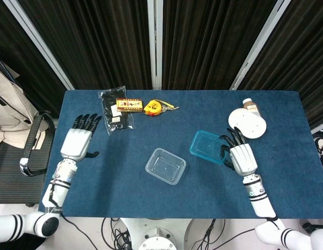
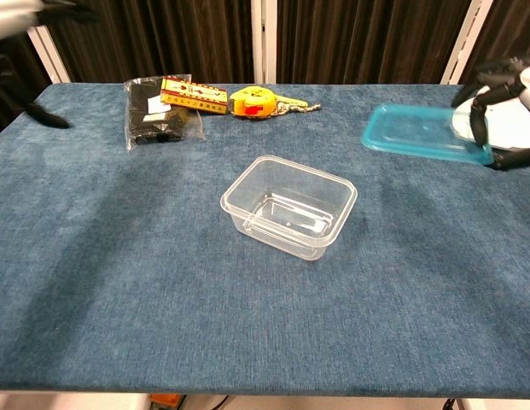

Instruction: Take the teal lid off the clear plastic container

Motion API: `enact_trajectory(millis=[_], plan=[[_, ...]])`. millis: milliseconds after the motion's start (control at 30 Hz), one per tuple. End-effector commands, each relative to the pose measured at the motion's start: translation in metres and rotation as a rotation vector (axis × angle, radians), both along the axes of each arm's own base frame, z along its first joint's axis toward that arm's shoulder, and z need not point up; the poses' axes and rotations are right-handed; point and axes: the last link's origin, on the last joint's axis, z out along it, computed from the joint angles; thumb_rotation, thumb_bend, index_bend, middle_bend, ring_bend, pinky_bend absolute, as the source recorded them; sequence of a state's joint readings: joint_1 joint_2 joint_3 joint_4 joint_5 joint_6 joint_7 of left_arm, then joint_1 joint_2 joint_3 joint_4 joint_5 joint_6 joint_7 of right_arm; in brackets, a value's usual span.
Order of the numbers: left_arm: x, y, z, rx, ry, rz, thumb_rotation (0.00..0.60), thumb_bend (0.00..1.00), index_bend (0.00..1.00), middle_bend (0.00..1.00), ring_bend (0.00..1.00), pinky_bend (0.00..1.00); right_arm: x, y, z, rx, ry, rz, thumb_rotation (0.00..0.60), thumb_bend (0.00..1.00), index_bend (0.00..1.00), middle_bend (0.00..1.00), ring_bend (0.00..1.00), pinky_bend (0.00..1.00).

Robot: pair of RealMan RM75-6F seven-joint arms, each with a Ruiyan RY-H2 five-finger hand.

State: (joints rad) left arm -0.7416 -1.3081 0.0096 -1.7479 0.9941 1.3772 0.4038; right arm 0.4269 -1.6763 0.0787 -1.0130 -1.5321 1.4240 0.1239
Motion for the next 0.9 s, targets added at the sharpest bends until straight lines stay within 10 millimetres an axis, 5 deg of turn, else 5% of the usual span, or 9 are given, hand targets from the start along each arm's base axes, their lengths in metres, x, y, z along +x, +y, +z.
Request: enact_trajectory(millis=[33,200,267,367,700,900], plan=[[-0.029,-0.01,0.016,0.053,0.029,0.03,0.6,0.0,0.0,0.02,0.0,0.01,-0.013,0.0,0.003,0.027,0.055,-0.082,0.6,0.89,0.4,0.17,0.01,0.0],[-0.052,-0.023,0.026,0.065,0.033,0.081,0.6,0.0,0.0,0.02,0.0,0.01,-0.015,0.0,0.007,0.135,0.148,-0.172,0.6,0.47,0.02,0.0,0.0,0.0],[-0.057,-0.028,0.028,0.063,0.022,0.096,0.6,0.0,0.0,0.02,0.0,0.01,-0.013,0.004,0.009,0.174,0.164,-0.199,0.6,0.24,0.0,0.0,0.0,0.0],[-0.061,-0.033,0.033,0.073,0.009,0.105,0.6,0.0,0.0,0.02,0.0,0.01,-0.011,0.012,0.015,0.213,0.164,-0.226,0.6,0.06,0.0,0.0,0.0,0.0],[-0.07,-0.05,0.055,0.125,0.001,0.114,0.6,0.0,0.0,0.02,0.0,0.0,-0.017,0.037,0.045,0.189,0.155,-0.257,0.6,0.0,0.0,0.0,0.0,0.0],[-0.082,-0.072,0.08,0.173,0.061,0.134,0.6,0.0,0.0,0.02,0.0,0.0,-0.026,0.061,0.085,0.113,0.082,-0.27,0.6,0.04,0.0,0.0,0.0,0.0]])
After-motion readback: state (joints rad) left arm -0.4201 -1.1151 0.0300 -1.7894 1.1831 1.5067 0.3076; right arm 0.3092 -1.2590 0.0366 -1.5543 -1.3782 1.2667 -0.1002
